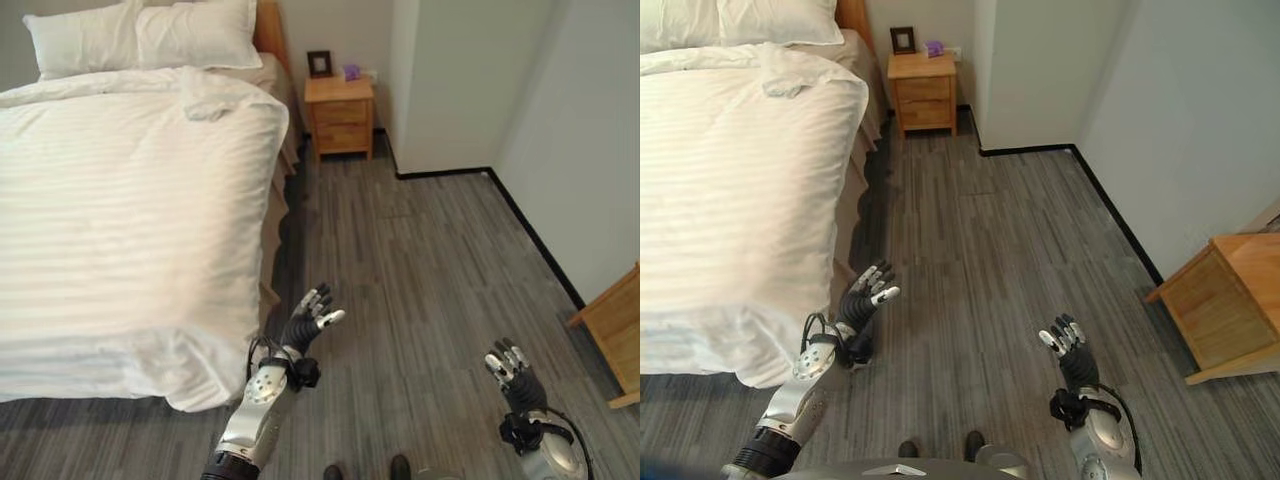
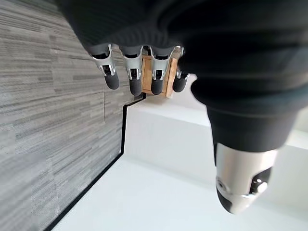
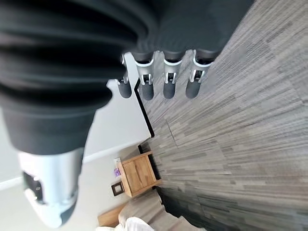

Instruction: Making the bed.

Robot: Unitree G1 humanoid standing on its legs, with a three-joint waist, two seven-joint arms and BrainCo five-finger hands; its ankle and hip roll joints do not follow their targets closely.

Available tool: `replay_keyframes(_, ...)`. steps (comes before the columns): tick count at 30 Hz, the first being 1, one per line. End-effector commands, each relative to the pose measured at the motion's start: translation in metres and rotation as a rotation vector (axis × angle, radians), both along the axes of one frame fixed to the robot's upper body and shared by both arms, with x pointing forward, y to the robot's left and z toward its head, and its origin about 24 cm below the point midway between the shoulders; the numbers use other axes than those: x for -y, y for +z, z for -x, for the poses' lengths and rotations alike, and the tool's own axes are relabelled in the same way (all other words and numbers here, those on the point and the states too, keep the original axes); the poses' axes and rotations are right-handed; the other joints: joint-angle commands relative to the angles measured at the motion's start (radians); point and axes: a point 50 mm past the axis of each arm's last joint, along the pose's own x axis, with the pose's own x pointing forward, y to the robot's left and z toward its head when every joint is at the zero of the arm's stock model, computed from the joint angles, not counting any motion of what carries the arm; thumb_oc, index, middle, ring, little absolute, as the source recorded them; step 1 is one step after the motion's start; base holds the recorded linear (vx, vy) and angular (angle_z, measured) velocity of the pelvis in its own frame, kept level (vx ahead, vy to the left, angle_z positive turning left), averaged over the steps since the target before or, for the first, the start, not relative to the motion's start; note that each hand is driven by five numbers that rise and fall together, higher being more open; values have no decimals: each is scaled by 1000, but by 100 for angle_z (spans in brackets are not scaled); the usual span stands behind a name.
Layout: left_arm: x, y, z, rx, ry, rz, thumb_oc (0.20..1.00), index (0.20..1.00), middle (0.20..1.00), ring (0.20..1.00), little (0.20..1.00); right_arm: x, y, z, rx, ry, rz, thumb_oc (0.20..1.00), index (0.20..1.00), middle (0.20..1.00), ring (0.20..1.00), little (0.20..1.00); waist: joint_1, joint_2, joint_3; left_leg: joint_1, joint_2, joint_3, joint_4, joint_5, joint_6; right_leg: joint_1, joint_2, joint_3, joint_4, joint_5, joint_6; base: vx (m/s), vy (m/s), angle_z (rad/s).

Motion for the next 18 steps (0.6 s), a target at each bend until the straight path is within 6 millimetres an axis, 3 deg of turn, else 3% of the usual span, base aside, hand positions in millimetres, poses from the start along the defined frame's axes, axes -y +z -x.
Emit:
replay_keyframes(1, -19, 13, -1, 82, 19, -40, 1000, 1000, 1000, 1000, 1000, -8, 22, -21, 146, 25, -18, 1000, 1000, 1000, 1000, 1000, 25, -45, -28, 8, -4, -1, 21, 5, -25, 36, -93, 0, 2, 35, 111, 110, 120, -1)
replay_keyframes(7, -42, 15, 5, 85, 134, -50, 1000, 1000, 1000, 1000, 1000, -15, 31, -36, 186, 77, 0, 1000, 1000, 1000, 1000, 1000, 64, -53, -19, 0, -25, -12, 22, -16, -6, 30, -118, -7, 13, 38, 134, 73, 109, 2)
replay_keyframes(11, -53, 13, 9, 73, 200, -48, 1000, 1000, 1000, 1000, 1000, -24, 31, -39, 201, 72, -59, 1000, 1000, 1000, 1000, 1000, 77, -45, -1, -5, -37, -14, 28, -34, 15, -30, -142, -1, 134, 32, 152, 54, 150, 1)
replay_keyframes(12, -59, 13, 9, 67, 228, -48, 1000, 1000, 1000, 1000, 1000, -32, 32, -40, 206, 104, -70, 1000, 1000, 1000, 1000, 1000, 79, -38, 26, -1, -46, -15, 33, -49, 37, -127, -168, 1, 328, 88, 172, 34, 219, 1)
replay_keyframes(14, -62, 17, 8, 87, 219, -94, 1000, 1000, 1000, 1000, 1000, -40, 30, -37, 186, 177, -41, 1000, 1000, 1000, 1000, 1000, 65, -14, 71, 45, -48, -17, 21, -72, 55, -242, -189, -29, 532, 162, 182, 215, 278, -13)
replay_keyframes(16, -63, 18, 7, 93, 222, -100, 1000, 1000, 1000, 1000, 1000, -39, 29, -36, 181, 185, -19, 1000, 1000, 1000, 1000, 1000, 57, -11, 77, 65, -48, -18, 15, -80, 52, -276, -193, -44, 543, 153, 183, 234, 92, 2)
replay_keyframes(18, -63, 20, 7, 104, 222, -98, 1000, 1000, 1000, 1000, 1000, -35, 33, -35, 196, 183, 14, 1000, 1000, 1000, 1000, 1000, 36, -8, 79, 112, -41, -25, 6, -99, 30, -323, -192, -105, 432, 139, 173, 367, -7, 9)
